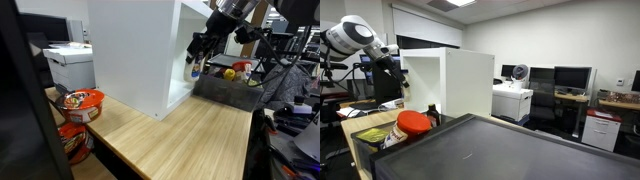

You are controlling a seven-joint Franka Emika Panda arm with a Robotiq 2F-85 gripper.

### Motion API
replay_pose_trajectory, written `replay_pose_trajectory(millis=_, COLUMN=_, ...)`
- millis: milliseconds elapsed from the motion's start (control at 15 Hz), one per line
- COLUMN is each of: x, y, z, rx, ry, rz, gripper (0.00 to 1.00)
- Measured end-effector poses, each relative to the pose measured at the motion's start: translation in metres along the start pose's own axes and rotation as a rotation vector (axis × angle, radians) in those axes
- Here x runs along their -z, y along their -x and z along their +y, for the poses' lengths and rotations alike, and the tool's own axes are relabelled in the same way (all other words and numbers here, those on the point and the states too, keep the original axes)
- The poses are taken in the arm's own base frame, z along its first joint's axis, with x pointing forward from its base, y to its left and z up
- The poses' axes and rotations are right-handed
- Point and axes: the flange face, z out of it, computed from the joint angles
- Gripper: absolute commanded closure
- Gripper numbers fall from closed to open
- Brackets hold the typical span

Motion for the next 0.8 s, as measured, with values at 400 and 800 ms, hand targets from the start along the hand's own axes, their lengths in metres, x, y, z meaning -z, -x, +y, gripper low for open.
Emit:
replay_pose_trajectory(millis=400, x=-0.009, y=0.0, z=0.0, rx=0.027, ry=-0.005, rz=0.008, gripper=0.42)
replay_pose_trajectory(millis=800, x=-0.016, y=-0.001, z=-0.002, rx=0.046, ry=-0.023, rz=0.023, gripper=0.42)
